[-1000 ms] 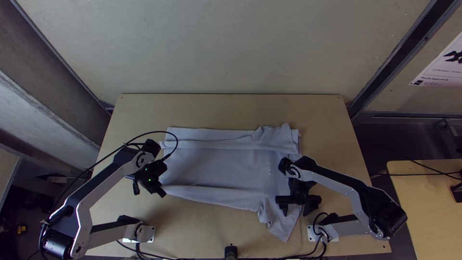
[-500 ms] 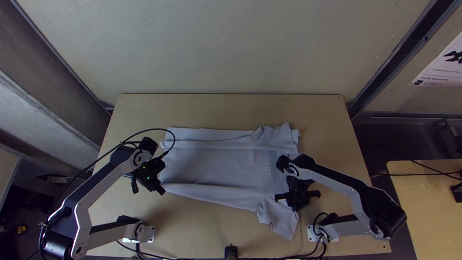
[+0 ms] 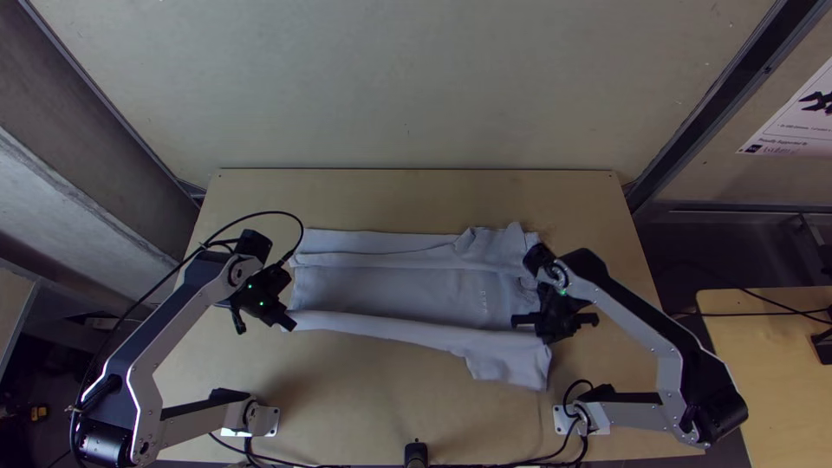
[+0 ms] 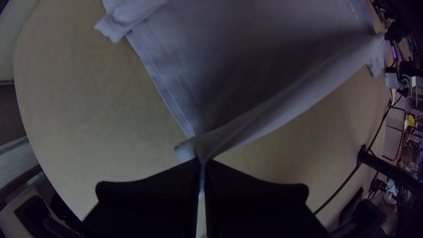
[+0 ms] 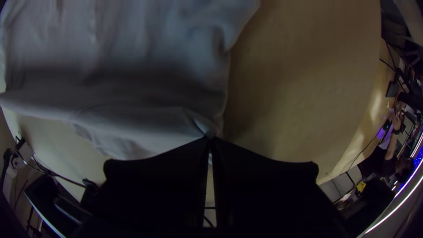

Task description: Fold the t-shirt

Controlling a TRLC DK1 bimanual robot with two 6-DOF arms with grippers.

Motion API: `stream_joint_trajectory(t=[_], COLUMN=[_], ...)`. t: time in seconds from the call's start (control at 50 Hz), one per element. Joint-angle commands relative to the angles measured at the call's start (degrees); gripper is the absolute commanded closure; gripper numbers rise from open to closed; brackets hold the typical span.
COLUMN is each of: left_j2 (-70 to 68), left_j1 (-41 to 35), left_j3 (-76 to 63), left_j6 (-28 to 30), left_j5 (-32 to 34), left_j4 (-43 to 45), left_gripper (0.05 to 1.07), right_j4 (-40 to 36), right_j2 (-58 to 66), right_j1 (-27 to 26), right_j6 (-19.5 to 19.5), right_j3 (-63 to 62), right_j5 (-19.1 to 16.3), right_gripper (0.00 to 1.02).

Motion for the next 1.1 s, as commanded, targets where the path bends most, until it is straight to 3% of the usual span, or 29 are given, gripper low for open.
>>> stream_joint_trajectory(t=[0.0, 0.48, 0.86, 1.08], left_j2=[0.1, 14.2, 24.4, 27.4], left_j1=[0.7, 2.2, 3.9, 3.9], left_j3=[2.7, 15.7, 27.7, 29.3], left_j6=[-0.7, -1.9, -1.4, -1.4], left_j5=[0.0, 0.3, 0.3, 0.3], left_j4=[0.7, 6.2, 6.0, 6.0], left_gripper=[1.04, 1.04, 1.04, 1.04], right_j4=[-1.4, -0.3, 0.0, 8.8], right_j2=[1.7, 15.8, 27.6, 31.3], right_j1=[-3.2, -10.8, -12.8, -13.2], right_j6=[-3.5, -9.9, -10.7, -11.8], right_j3=[3.9, 23.1, 36.4, 37.2], right_j5=[2.4, 4.6, 4.6, 4.6], right_gripper=[1.00, 1.00, 1.00, 1.00])
